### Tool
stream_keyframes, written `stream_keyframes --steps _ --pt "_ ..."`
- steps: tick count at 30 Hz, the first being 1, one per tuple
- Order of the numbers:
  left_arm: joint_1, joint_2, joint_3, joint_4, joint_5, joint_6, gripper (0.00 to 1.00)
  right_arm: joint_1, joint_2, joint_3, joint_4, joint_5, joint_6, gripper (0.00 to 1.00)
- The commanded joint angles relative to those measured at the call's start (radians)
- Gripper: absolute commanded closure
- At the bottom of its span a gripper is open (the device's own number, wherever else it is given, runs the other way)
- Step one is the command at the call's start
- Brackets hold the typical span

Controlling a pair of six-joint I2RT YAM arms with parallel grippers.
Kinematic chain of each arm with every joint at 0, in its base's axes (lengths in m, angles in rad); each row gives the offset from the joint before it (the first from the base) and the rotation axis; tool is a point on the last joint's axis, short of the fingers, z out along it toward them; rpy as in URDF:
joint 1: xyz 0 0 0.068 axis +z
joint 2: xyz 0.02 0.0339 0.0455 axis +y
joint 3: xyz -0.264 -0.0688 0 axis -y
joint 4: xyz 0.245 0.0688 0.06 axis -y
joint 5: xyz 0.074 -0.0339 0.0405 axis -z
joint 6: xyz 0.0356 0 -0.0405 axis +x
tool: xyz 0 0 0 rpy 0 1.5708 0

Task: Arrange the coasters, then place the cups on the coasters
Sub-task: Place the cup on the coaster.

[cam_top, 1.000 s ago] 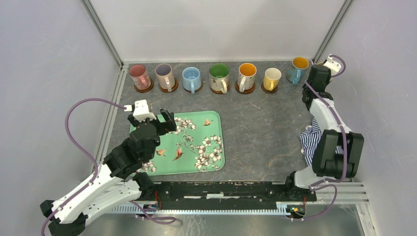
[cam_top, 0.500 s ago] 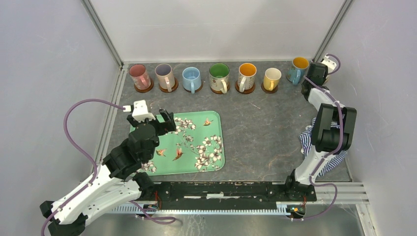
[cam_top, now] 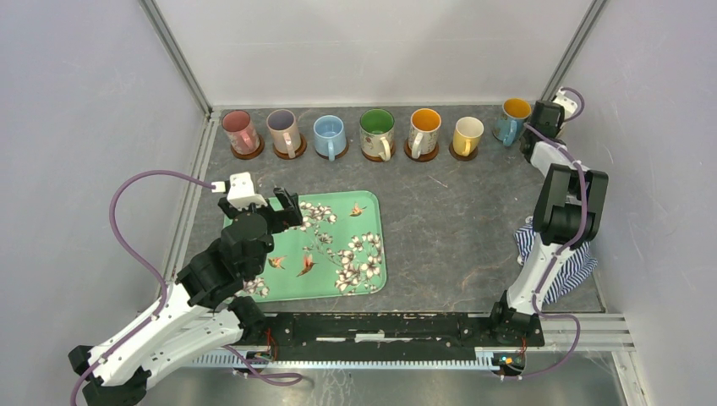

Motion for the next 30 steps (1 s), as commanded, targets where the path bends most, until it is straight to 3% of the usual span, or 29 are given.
stream_keyframes --steps 1,21,30 --pt "-0.001 -0.005 -0.001 0.027 -0.016 0.014 0.00 -0.020 0.012 0.109 0.093 0.006 -0.012 1.00" --pt "-0.002 0.009 0.000 0.028 -0.019 0.014 0.00 -0.033 0.138 0.226 0.006 -0.030 -0.017 1.00" --pt "-0.002 0.011 -0.002 0.028 -0.019 0.012 0.00 -0.033 0.144 0.226 -0.033 -0.001 0.005 0.84"
